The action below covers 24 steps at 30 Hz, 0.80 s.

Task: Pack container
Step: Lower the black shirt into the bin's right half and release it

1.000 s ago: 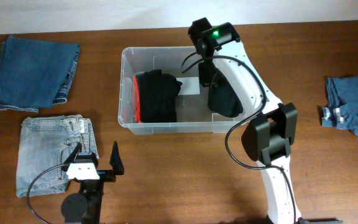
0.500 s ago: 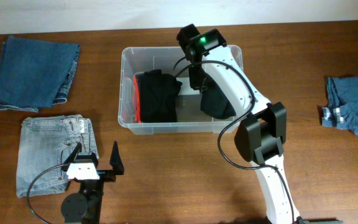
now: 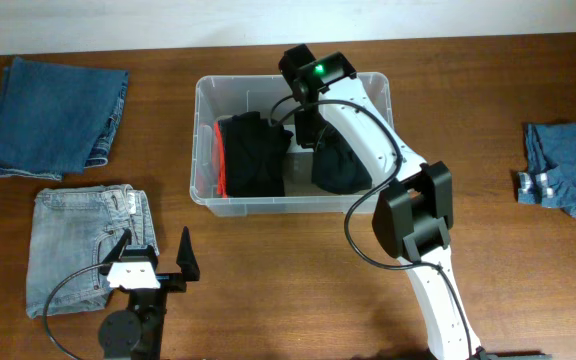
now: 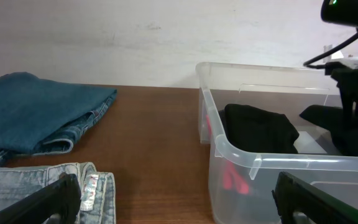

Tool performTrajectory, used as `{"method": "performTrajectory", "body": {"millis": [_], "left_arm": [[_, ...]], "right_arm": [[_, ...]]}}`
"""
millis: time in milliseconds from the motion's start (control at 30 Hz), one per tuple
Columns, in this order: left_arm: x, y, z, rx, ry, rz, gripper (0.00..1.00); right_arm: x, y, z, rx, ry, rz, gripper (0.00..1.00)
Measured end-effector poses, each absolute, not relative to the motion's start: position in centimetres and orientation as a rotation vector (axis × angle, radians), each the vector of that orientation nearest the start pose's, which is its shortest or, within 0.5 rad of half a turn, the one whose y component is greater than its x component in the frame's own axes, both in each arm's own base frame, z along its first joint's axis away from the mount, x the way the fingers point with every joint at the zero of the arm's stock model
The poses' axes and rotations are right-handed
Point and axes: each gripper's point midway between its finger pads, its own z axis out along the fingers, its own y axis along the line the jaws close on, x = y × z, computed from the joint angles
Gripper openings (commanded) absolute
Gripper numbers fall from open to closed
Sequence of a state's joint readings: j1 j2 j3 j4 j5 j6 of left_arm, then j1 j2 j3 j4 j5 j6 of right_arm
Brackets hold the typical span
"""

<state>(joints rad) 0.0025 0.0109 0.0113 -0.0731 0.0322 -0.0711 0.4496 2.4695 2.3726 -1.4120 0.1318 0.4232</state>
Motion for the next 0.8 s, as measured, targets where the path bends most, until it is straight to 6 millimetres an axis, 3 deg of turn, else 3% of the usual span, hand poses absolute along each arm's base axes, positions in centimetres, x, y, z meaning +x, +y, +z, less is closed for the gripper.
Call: {"method": "performTrajectory", "body": {"millis": [167,233,333,367,400,800], "left_arm": [[24.6,-0.5,15.9,-0.036,1.644,-0.079,0.99],[24.6,-0.5,15.9,-0.036,1.644,-0.079,0.99],[24.6,-0.5,15.9,-0.036,1.644,-0.079,0.99],[24.6,-0.5,15.9,-0.036,1.644,-0.080,0.99],[24.6,-0.5,15.9,-0.036,1.644,-0.079,0.99],[24.6,-0.5,15.9,-0.036,1.644,-0.079,0.99]], "right_arm": [[45.0,20.6,6.3,-0.062,3.034,-0.108,0.10],[44.9,21.6,6.3,-0.084,3.024,-0.091,0.22],[44.6,22.5,6.3,-0.108,3.021,-0.079,0.23],[44.6,22.7,6.3,-0.113,3.019,-0.076,0.33],[44.5,22.8,6.3,-0.113,3.021,-0.071,0.34],[44.8,22.8,7.1,-0.097,3.011,-0.050,0.25]]}}
